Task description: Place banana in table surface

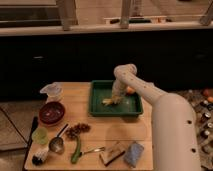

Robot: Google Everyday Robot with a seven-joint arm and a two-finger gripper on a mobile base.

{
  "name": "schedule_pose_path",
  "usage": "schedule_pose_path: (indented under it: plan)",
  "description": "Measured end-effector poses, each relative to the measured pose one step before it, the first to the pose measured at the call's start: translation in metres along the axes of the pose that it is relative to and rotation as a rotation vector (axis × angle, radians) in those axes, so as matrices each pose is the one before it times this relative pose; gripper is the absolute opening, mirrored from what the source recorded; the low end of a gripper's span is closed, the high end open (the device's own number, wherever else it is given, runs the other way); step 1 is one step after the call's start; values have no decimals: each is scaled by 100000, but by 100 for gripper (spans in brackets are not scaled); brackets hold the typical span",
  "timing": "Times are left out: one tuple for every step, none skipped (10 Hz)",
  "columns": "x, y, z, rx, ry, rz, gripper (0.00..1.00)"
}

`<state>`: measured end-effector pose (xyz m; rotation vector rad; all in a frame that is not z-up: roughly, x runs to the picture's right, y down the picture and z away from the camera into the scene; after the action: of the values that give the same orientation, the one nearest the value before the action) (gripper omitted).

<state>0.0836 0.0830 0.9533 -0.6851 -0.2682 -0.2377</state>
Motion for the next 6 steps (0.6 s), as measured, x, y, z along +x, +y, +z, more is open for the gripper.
schedule_pose_path:
  plan:
    - [-202, 31, -1079, 688, 1565, 318, 0]
    - [-324, -89, -1176, 912, 1314, -43, 0]
    - [-386, -81, -1342, 928, 1340, -136, 0]
    - [-126, 2, -791, 423, 1133, -208, 0]
    - [-155, 46, -280, 151, 406, -140, 0]
    - [61, 98, 1, 46, 588, -27, 0]
